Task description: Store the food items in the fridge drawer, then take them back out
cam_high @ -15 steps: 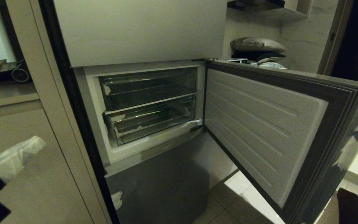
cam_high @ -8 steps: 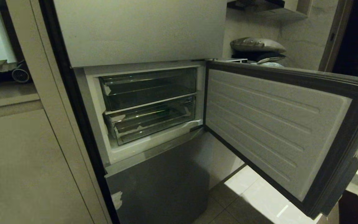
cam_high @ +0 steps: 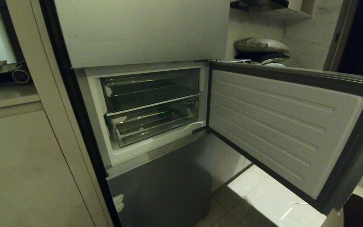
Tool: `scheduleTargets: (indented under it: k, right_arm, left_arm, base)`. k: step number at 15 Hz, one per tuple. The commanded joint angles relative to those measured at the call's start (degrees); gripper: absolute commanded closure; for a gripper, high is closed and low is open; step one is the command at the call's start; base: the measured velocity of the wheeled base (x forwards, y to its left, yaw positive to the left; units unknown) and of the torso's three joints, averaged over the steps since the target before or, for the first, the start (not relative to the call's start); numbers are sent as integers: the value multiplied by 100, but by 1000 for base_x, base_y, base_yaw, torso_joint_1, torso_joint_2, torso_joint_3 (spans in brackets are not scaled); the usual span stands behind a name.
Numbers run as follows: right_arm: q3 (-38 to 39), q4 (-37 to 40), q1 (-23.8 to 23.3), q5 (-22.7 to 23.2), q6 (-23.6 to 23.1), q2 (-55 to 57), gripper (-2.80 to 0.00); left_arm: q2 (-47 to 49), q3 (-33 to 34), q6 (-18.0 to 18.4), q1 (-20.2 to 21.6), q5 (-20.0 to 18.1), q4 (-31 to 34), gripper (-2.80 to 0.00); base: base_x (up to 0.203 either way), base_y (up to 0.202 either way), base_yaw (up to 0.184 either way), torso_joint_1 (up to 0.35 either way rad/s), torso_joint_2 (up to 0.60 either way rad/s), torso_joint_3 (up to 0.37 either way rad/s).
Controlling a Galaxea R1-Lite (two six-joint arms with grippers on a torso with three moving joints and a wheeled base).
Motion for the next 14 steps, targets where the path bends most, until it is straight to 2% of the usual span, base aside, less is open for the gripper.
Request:
scheduleTargets:
  k: [1, 3, 6, 9, 11, 14]
  right_arm:
    - [149, -13, 0, -1, 6, 7, 0]
    - [149, -5, 0, -1, -3, 7, 0]
    - [158, -13, 0, 7, 6, 7, 0]
    - [176, -40, 0, -1, -21, -1, 0]
    - [176, -48, 0, -1, 6, 7, 0]
    - [176, -48, 0, -1, 6, 7, 0]
  left_arm:
    - [-7, 28, -96, -714, 308, 20, 0]
    - [-328, 97, -153, -585, 523, -65, 0]
    - [-1021, 146, -122, -747, 496, -112, 0]
    - [-1722, 139, 333, -820, 205, 35, 0]
    - [-1710, 150, 311, -831, 288, 30, 0]
    - [-1710, 141, 41, -831, 313, 30, 0]
  base:
    - [0, 0, 0, 0, 0, 0]
    - [0, 0, 0, 0, 0, 0]
    - [0, 0, 0, 0, 0, 0]
    - [0, 0, 0, 0, 0, 0]
    - [0, 0, 0, 0, 0, 0]
    - [0, 0, 0, 0, 0, 0]
